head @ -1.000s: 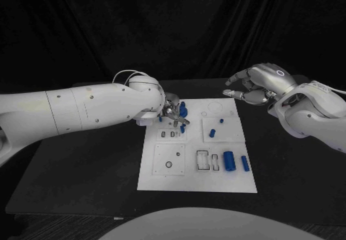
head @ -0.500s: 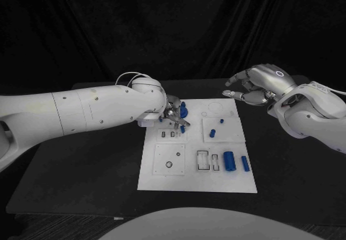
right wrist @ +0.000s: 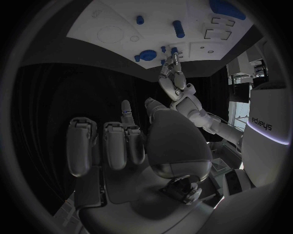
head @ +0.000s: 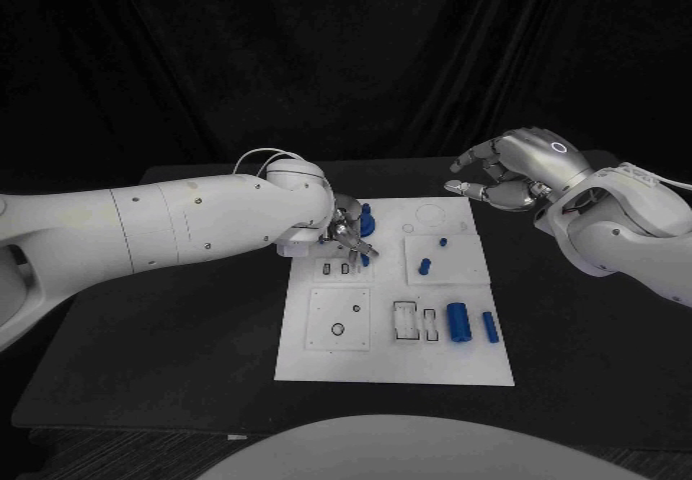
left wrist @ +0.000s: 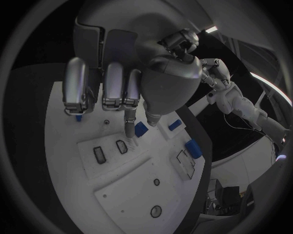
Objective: Assemble the parts on the task board
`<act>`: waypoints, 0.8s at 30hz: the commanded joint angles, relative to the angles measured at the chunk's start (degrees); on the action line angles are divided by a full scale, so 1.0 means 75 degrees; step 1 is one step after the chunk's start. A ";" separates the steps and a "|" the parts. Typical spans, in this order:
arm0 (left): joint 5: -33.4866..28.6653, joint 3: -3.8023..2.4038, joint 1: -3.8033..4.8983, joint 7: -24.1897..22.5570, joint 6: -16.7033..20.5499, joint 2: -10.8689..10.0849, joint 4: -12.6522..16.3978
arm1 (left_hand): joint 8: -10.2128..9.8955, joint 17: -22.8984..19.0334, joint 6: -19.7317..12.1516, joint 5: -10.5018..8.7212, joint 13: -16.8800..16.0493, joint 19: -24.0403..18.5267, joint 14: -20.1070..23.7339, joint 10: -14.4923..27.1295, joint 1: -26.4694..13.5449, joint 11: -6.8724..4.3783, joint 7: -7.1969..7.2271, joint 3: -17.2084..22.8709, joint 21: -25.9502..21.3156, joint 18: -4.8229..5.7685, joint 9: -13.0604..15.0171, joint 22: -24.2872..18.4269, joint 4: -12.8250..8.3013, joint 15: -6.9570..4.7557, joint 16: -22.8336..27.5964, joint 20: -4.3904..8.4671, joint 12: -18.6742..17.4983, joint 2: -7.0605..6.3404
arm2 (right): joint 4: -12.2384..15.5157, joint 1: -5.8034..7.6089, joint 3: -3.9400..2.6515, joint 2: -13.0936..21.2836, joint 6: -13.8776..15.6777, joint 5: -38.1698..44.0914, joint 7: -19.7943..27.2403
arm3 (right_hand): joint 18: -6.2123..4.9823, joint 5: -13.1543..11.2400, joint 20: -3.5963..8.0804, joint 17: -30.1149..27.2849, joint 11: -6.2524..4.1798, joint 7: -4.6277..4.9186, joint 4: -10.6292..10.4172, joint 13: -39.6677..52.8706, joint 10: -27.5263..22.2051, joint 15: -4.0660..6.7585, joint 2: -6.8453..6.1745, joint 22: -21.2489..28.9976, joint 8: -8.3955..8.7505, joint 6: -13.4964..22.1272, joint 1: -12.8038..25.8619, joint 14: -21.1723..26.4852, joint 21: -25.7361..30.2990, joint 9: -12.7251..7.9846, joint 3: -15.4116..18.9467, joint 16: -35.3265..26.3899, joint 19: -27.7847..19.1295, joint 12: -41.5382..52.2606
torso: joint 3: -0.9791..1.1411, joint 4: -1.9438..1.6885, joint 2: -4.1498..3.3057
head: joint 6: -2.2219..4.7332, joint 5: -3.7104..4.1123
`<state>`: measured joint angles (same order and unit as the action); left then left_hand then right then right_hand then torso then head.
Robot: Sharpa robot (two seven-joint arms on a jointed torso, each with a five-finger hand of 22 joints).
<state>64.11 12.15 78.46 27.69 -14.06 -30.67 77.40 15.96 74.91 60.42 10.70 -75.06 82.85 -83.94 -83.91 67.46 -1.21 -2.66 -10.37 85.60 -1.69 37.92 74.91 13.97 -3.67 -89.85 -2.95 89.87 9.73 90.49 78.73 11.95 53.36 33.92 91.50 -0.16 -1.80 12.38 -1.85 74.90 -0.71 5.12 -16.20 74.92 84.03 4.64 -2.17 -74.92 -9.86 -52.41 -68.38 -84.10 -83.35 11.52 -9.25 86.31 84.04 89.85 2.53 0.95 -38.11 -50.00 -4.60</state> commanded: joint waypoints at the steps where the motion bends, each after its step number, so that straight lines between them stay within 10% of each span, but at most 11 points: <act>1: 0.0032 -0.0004 -0.0039 -0.0147 -0.0161 0.0038 -0.0019 | -0.0065 0.2011 0.0053 0.0055 -0.1992 -0.0044 -0.0807 -0.0812 0.0093 0.0002 0.0004 0.0096 -0.0031 -0.0073 -0.0023 0.1029 -0.0030 0.0004 -0.0020 0.0010 0.0018 0.0003 | -0.0009 -0.0018 -0.0006 -0.0003 0.0134 0.0011 -0.0015 | 0.0008 0.0046 -0.0038 0.0902 0.0042 0.0006 -0.0001 0.2010 0.0797 -0.0068 -0.0001 -0.1702 -0.0040 -0.0051 -0.0084 -0.0577 0.0035 0.0011 -0.0027 -0.0021 0.0364 0.0020 | 0.0001 0.0003 -0.0002 | 0.0001 0.0017; 12: 0.0032 -0.0004 -0.0074 -0.0184 -0.0209 0.0099 -0.0061 | -0.0209 0.2011 0.0142 0.0147 -0.1992 -0.0044 -0.0807 -0.0812 0.0237 -0.0007 0.0018 0.0278 -0.0045 -0.0074 -0.0068 0.1035 -0.0187 -0.0002 -0.0020 0.0014 0.0018 -0.0040 | -0.0022 -0.0033 -0.0006 -0.0020 0.0106 0.0011 -0.0034 | 0.0005 0.0048 -0.0040 0.0893 0.0046 0.0009 -0.0002 0.2010 0.0797 -0.0070 0.0000 -0.1699 -0.0040 -0.0056 -0.0085 -0.0575 0.0045 0.0013 -0.0027 -0.0025 0.0360 0.0020 | 0.0013 -0.0012 -0.0001 | 0.0001 0.0030; 24: 0.0032 -0.0004 -0.0080 -0.0288 -0.0076 0.0108 -0.0090 | -0.0488 0.2011 0.0290 0.0801 -0.1992 -0.0031 -0.0807 -0.0812 0.0453 -0.0042 0.0058 0.0736 -0.0067 -0.0074 -0.0117 0.1062 -0.0486 -0.0031 -0.0020 0.0041 0.0018 -0.0190 | -0.0051 -0.0037 -0.0006 -0.0034 0.0039 0.0011 -0.0068 | -0.0007 0.0058 -0.0045 0.0836 0.0057 0.0014 0.0000 0.2010 0.0797 -0.0078 0.0004 -0.1682 -0.0041 -0.0069 -0.0097 -0.0564 0.0094 0.0016 -0.0030 -0.0052 0.0338 0.0020 | 0.0014 -0.0007 0.0001 | 0.0001 0.0029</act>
<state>64.13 12.16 77.99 27.03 -14.70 -29.97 76.72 12.50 74.91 62.05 16.48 -74.97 82.85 -83.94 -83.89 70.30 -1.20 -2.24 -5.24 85.38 -1.69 37.08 74.90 10.26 -3.67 -89.85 -2.95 89.90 8.20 90.16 78.57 11.95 53.12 33.87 91.50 -0.16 -1.80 12.61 -1.85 74.90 -0.71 5.24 -16.20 74.91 84.03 4.44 -2.18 -74.91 -9.86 -52.53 -68.38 -83.89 -82.98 11.56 -9.25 86.31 84.04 89.85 2.61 0.90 -38.10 -50.00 -4.36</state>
